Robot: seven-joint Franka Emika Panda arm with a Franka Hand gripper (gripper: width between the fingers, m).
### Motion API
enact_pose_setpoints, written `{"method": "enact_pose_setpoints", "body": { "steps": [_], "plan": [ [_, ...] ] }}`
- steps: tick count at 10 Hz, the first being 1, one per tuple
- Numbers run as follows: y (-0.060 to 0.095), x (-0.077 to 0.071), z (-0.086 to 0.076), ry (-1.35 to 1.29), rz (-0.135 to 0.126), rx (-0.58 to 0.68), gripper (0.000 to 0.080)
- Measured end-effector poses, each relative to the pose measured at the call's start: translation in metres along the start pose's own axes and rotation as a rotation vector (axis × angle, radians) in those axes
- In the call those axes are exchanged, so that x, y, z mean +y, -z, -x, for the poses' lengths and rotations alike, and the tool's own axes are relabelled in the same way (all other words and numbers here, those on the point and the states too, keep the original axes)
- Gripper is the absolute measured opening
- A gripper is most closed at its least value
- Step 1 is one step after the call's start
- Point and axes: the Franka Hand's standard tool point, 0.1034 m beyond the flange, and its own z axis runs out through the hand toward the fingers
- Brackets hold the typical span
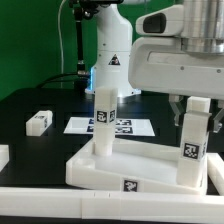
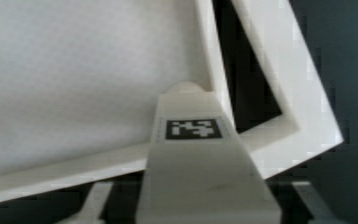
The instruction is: Assemble desk
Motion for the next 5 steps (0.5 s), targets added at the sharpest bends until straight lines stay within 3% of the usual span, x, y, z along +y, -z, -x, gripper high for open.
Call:
{"method": "enact_pose_setpoints", "body": {
  "steps": [4,5],
  "plan": [
    [0.0012,0.0096,-0.0079,-0.15,0.014,0.014,0.0291],
    [0.0012,0.0095,-0.0078,-0.15,0.014,0.014,0.0405]
  ]
}}
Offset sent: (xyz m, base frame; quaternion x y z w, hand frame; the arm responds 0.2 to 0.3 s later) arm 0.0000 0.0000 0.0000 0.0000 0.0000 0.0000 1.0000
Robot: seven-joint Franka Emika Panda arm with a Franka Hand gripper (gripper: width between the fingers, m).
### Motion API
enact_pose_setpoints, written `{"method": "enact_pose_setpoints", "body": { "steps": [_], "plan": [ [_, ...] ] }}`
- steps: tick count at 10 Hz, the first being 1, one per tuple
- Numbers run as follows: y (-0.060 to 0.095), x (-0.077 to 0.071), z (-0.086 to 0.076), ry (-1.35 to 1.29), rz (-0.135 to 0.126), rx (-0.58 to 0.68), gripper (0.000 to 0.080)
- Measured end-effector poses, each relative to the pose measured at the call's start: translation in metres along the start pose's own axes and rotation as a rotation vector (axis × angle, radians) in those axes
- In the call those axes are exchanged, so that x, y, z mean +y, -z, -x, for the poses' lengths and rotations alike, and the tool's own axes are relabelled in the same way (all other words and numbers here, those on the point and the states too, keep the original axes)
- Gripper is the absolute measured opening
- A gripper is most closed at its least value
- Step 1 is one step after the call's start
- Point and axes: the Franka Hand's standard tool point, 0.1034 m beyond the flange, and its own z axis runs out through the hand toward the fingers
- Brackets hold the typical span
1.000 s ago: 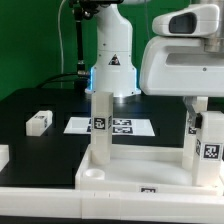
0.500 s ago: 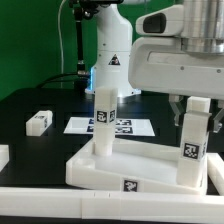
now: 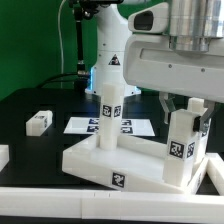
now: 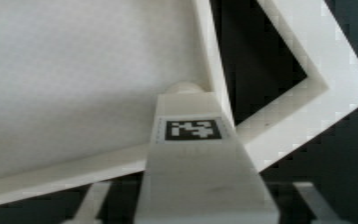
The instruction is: Assemble desk
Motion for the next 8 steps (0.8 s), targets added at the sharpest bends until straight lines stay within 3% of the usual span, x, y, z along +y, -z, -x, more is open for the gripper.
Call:
{"method": "enact_pose_setpoints", "body": {
  "steps": [1,3,5,6,7,8],
  "plan": [
    [0.001,0.0,0.001,0.001,0.001,-0.003,0.0405],
    [0.025,0.005,0.009,0.05,-0.01,-0.019,0.0626],
    [0.055,0.028,0.007,0.121,-0.047,-0.025,0.0643],
    [0.072,0.048,-0.001,0.159,-0.063,-0.023,0.0648],
    [0.072,0.073,-0.013,0.182,-0.065,-0.017,0.0648],
    [0.061,0.083,-0.018,0.166,-0.054,-0.014,0.0648]
  ]
}}
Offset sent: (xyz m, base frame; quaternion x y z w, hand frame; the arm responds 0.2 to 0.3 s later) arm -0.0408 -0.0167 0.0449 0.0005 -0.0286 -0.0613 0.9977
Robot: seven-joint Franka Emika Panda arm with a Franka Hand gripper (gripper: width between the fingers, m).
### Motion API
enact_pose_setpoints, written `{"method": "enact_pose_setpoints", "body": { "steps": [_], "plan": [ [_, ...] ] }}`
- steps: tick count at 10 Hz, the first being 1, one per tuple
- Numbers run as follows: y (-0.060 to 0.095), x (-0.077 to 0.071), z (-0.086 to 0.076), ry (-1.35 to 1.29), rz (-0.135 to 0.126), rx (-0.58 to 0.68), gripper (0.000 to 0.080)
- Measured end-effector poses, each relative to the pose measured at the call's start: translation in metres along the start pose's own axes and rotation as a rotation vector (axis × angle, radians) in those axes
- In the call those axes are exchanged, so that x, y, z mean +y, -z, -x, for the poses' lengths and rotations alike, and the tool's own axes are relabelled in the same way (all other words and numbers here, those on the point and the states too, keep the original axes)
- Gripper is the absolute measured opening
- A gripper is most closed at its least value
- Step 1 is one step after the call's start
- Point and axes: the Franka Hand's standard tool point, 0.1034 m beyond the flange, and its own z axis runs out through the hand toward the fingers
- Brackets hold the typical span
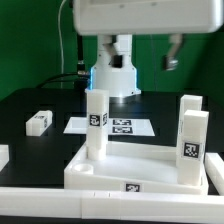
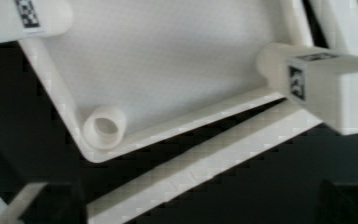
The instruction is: Assemble desk
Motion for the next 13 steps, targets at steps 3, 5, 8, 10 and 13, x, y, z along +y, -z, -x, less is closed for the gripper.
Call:
{"method": "enact_pose_setpoints", "body": {
  "steps": [3,5,8,10,13],
  "plan": [
    [-0.002,-0.003,0.002,0.005,0.002,-0.005,0.0648],
    [-0.003,-0.001,0.003,0.019,0.003,-0.005,0.0648],
    [-0.031,0.1,0.003,0.13,0.017,-0.009,0.0648],
    [-0.046,0.128,-0.005,0.128,0.03,-0.01,0.0648],
    [-0.046,0.124,-0.003,0.136,0.029,-0.011,0.0648]
  ]
}}
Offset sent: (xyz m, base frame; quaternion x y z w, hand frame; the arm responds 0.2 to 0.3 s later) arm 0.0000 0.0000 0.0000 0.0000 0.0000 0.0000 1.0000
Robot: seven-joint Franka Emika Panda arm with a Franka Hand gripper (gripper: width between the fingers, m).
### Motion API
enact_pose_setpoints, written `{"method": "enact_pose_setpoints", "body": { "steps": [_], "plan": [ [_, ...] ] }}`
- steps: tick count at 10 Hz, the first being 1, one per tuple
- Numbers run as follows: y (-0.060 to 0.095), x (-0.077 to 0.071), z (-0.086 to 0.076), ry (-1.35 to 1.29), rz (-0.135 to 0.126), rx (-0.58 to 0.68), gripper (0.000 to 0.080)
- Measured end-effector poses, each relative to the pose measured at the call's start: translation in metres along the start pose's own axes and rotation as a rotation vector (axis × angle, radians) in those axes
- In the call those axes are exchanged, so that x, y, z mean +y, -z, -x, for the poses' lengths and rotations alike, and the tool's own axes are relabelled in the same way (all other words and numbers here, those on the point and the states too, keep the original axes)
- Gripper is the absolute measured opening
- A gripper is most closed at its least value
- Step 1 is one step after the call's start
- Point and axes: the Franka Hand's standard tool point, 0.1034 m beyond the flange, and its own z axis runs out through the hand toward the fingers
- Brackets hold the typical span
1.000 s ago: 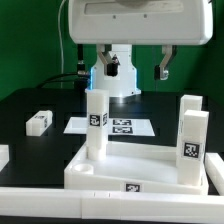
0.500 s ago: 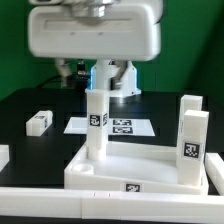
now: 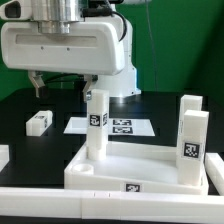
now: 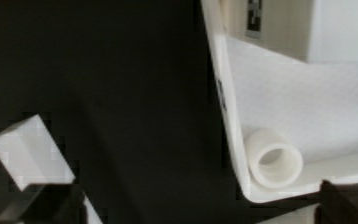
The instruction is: Assemble desk
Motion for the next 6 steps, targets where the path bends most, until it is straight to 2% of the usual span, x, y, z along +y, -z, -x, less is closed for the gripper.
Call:
{"method": "enact_pose_setpoints", "body": {
  "steps": [1,3,5,6],
  "plan": [
    [-0.002,0.006,0.0,0.024,0.003,0.001,0.0648],
    [-0.017,0.055,0.01,0.04,0.033,0.0,0.0648],
    [-0.028,0.089,0.013,0.148,0.067,0.038,0.0648],
    [-0.031,0.095,0.013,0.197,0.077,0.053,0.0648]
  ]
}}
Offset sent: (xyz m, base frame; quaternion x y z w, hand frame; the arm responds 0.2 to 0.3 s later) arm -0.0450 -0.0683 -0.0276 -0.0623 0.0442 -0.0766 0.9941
